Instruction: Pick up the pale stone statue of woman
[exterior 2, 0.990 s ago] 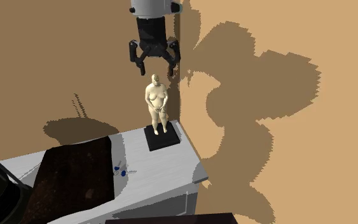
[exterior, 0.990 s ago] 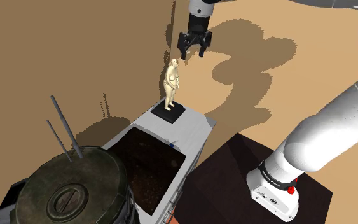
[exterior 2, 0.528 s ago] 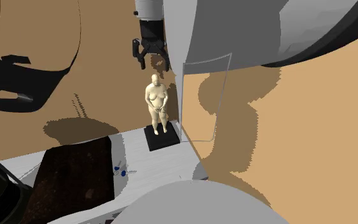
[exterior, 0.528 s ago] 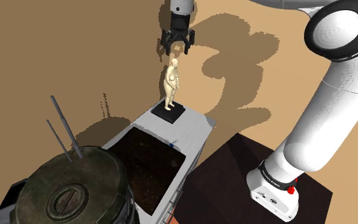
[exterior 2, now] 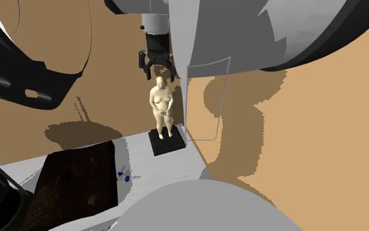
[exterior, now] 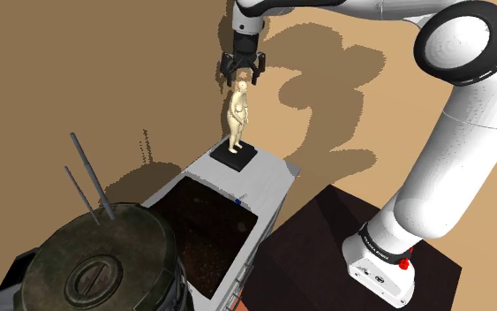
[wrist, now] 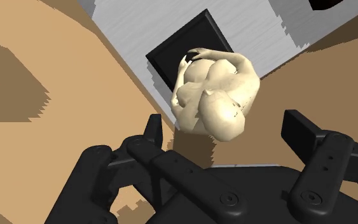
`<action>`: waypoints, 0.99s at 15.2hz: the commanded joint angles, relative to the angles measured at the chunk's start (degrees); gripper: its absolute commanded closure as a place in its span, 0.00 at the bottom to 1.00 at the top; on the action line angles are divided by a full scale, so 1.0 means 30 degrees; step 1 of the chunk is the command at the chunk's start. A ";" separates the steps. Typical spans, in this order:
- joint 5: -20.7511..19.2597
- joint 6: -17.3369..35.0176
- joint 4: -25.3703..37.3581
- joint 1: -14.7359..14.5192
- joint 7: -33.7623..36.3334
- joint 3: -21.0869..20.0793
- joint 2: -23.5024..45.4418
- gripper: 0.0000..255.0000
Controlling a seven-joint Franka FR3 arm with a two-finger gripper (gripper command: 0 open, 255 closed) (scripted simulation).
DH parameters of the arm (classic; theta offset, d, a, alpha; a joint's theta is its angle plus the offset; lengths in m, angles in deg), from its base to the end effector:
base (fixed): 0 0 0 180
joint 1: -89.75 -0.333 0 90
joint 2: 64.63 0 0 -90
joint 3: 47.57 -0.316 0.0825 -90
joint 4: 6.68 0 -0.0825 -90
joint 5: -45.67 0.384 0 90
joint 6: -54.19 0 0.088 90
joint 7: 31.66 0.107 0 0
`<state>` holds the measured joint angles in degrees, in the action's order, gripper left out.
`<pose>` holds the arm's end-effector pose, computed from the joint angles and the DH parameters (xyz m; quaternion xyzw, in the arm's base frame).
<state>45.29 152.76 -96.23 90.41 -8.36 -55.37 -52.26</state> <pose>0.6184 0.0696 0.5146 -0.9895 0.1410 0.0302 0.0035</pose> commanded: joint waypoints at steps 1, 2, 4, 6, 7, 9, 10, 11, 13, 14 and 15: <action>0.0001 0.0245 -0.0235 0.0007 -0.0006 0.0004 -0.0002 0.00; 0.0000 0.0232 -0.0208 0.0016 -0.0023 0.0011 0.0012 1.00; -0.0001 0.0235 -0.0198 0.0009 -0.0012 0.0007 0.0024 1.00; 0.0000 0.0231 -0.0192 0.0010 -0.0012 0.0007 0.0026 1.00; 0.0000 0.0232 -0.0196 0.0009 -0.0011 0.0007 0.0023 1.00; 0.0001 0.0235 -0.0204 0.0009 -0.0012 0.0007 0.0019 1.00; 0.0001 0.0232 -0.0203 0.0010 -0.0012 0.0007 0.0016 1.00; 0.0001 0.0244 -0.0232 0.0006 -0.0006 0.0005 0.0000 1.00; 0.0002 -0.0269 0.0280 0.0000 0.0000 0.0001 -0.0001 1.00; 0.0000 -0.0531 0.0557 -0.0005 0.0005 -0.0001 0.0014 1.00; -0.0002 -0.0794 0.0834 -0.0009 0.0010 -0.0003 0.0029 1.00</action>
<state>45.28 151.14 -94.57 90.39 -8.33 -55.38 -52.17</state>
